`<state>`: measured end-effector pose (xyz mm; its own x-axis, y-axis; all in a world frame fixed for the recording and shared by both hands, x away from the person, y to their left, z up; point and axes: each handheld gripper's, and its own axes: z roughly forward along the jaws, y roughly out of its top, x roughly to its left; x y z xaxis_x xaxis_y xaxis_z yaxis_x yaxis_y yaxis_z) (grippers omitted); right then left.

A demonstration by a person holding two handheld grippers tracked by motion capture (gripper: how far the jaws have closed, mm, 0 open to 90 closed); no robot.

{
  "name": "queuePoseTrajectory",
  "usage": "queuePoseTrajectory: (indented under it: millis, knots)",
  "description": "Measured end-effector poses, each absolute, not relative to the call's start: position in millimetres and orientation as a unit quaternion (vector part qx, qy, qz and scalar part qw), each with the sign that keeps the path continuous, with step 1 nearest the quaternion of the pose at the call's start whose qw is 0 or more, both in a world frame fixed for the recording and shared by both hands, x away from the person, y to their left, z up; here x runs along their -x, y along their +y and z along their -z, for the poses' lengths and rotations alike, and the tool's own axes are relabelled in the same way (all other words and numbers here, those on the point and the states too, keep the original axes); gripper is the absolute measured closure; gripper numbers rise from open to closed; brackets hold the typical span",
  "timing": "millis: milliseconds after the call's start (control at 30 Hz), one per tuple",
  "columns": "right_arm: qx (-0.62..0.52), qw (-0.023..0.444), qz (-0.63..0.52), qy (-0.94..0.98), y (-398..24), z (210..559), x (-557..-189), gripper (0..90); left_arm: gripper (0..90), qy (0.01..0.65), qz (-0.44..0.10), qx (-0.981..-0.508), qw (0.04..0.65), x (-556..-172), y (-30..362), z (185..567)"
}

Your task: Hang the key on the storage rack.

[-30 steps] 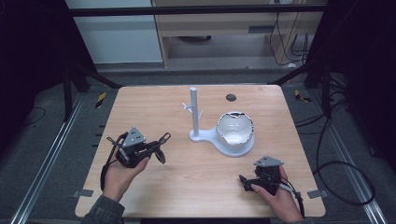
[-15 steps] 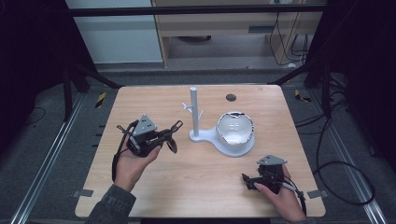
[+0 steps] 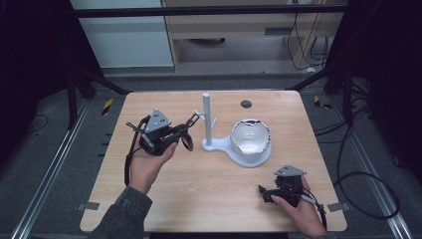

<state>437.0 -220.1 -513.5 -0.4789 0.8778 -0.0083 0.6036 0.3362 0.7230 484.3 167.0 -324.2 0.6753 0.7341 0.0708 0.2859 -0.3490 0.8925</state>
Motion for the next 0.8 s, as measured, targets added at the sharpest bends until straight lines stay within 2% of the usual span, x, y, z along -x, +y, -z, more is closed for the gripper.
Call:
queuePoseTrajectory:
  millis: [800]
  knots:
    - [-0.47, 0.203, -0.336, 0.791, -220.6, 513.3, -435.7, 0.4, 82.3, 0.345, -0.231, -0.794, 0.445, -511.2, 154.0, 342.4]
